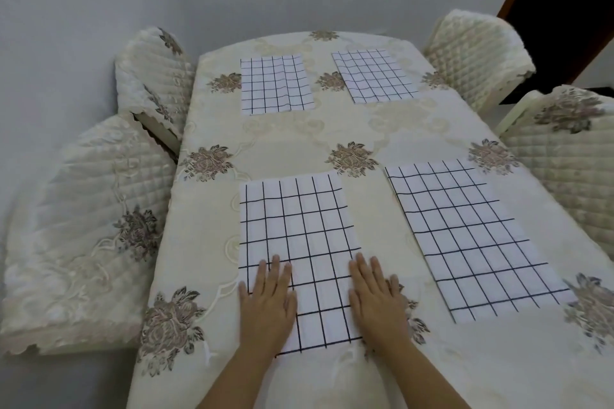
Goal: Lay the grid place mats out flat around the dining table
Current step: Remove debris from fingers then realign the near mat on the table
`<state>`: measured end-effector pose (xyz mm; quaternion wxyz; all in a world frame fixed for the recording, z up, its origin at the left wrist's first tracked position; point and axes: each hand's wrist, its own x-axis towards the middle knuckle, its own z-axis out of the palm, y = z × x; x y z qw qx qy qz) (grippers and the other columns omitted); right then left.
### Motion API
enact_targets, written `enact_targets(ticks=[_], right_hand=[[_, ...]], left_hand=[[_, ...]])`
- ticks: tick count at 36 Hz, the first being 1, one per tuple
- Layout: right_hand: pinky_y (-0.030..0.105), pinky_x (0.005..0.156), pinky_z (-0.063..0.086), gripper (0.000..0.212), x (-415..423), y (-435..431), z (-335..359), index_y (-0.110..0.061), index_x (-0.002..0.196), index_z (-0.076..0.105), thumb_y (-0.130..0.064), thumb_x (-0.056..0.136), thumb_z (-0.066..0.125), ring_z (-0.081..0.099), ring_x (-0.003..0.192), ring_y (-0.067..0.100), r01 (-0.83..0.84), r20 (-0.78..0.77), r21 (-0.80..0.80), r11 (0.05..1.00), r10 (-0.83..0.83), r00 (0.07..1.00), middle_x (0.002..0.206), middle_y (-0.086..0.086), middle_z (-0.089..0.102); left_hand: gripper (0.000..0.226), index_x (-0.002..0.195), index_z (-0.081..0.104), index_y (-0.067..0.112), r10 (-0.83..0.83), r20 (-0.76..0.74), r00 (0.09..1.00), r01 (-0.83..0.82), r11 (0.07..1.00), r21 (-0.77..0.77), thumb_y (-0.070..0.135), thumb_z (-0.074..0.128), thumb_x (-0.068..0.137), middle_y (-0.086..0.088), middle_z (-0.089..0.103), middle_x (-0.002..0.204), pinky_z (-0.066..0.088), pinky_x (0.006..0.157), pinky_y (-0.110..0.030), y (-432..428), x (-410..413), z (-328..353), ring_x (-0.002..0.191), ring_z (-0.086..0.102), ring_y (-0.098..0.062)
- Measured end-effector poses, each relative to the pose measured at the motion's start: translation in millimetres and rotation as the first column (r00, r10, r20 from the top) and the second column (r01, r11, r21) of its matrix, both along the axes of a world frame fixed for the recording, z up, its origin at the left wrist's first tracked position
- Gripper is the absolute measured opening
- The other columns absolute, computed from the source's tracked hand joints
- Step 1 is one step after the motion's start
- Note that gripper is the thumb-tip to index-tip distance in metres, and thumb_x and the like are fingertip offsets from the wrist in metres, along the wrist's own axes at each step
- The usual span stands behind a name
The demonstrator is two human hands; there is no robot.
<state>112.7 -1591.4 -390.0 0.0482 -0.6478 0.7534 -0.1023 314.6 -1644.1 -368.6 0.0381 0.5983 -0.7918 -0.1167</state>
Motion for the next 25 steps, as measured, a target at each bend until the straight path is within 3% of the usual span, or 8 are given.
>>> enact_targets(ticks=[5, 8, 10, 14, 18, 20, 23, 25], right_hand=[[0.044, 0.109, 0.016, 0.051, -27, 5, -1, -0.021, 0.143, 0.033, -0.037, 0.1, 0.012, 0.0, 0.145, 0.01, 0.046, -0.019, -0.023, 0.999, -0.047, 0.999, 0.152, -0.005, 0.027], [0.052, 0.094, 0.044, 0.045, -20, -5, 8, -0.008, 0.118, 0.062, -0.027, 0.088, 0.034, 0.051, 0.124, 0.028, 0.106, 0.046, -0.147, 0.983, -0.101, 0.994, 0.129, 0.01, 0.059], [0.055, 0.082, 0.052, 0.042, -11, -17, 14, -0.001, 0.103, 0.067, -0.02, 0.081, 0.037, 0.063, 0.102, 0.037, 0.153, 0.096, -0.235, 0.96, -0.134, 0.986, 0.111, 0.019, 0.066], [0.053, 0.082, 0.051, 0.04, 21, -51, 29, -0.009, 0.109, 0.055, -0.018, 0.076, 0.035, 0.061, 0.107, 0.033, 0.07, 0.105, -0.18, 0.981, -0.052, 0.993, 0.111, 0.016, 0.067], [0.049, 0.085, 0.051, 0.045, 53, -80, 28, -0.014, 0.119, 0.045, -0.023, 0.076, 0.035, 0.054, 0.12, 0.03, -0.088, 0.088, -0.049, 0.995, 0.092, 0.992, 0.126, 0.01, 0.061], [0.047, 0.091, 0.049, 0.045, 56, -85, 21, -0.016, 0.127, 0.043, -0.027, 0.084, 0.034, 0.038, 0.13, 0.025, -0.143, 0.072, -0.009, 0.99, 0.143, 0.987, 0.135, 0.004, 0.055], [0.044, 0.11, 0.018, 0.049, 38, -82, 7, -0.022, 0.141, 0.033, -0.039, 0.097, 0.018, 0.013, 0.141, 0.018, -0.205, 0.024, 0.021, 0.978, 0.205, 0.979, 0.152, -0.004, 0.029], [0.04, 0.111, 0.005, 0.054, 17, -83, 4, -0.024, 0.146, 0.023, -0.044, 0.097, 0.013, 0.0, 0.145, 0.012, -0.154, 0.004, 0.033, 0.988, 0.154, 0.988, 0.155, -0.008, 0.014]], left_hand=[[0.06, 0.133, 0.045, 0.019, 0.047, -0.02, 0.999, -0.047, 0.998, -0.035, 0.043, 0.003, 0.097, -0.007, 0.049, 0.139, 0.042, 0.086, -0.063, -21, 26, -7, 0.13, 0.03, -0.022], [0.058, 0.126, 0.054, 0.013, 0.018, -0.005, 1.0, -0.018, 0.996, -0.087, 0.039, 0.01, 0.098, -0.011, 0.052, 0.136, 0.044, 0.084, -0.062, -26, 28, -6, 0.129, 0.036, -0.027], [0.048, 0.117, 0.059, 0.008, 0.018, -0.021, 1.0, -0.02, 0.992, -0.127, 0.031, 0.026, 0.092, -0.017, 0.055, 0.131, 0.046, 0.083, -0.061, -29, 26, -8, 0.124, 0.048, -0.035], [0.04, 0.109, 0.058, 0.007, 0.013, -0.049, 0.999, -0.019, 0.992, -0.122, 0.02, 0.033, 0.079, -0.02, 0.059, 0.125, 0.047, 0.083, -0.059, -44, 12, -1, 0.122, 0.049, -0.036], [0.04, 0.125, 0.042, 0.01, -0.113, -0.04, 0.993, 0.107, 0.985, -0.132, 0.019, 0.025, 0.09, -0.008, 0.052, 0.135, 0.05, 0.088, -0.053, -62, -1, 0, 0.131, 0.03, -0.023], [0.045, 0.132, 0.038, 0.015, -0.126, -0.033, 0.992, 0.121, 0.986, -0.118, 0.029, 0.013, 0.098, 0.001, 0.041, 0.14, 0.037, 0.099, -0.049, -67, -1, -4, 0.143, 0.01, -0.017], [0.047, 0.136, 0.036, 0.02, -0.089, 0.002, 0.996, 0.089, 0.993, -0.08, 0.036, 0.025, 0.093, 0.002, 0.037, 0.144, 0.038, 0.099, -0.052, -74, 7, -8, 0.141, 0.017, -0.017], [0.049, 0.136, 0.036, 0.02, -0.015, 0.009, 1.0, 0.015, 0.999, -0.038, 0.038, 0.015, 0.096, -0.002, 0.042, 0.144, 0.043, 0.092, -0.056, -84, 15, -7, 0.134, 0.028, -0.02]])
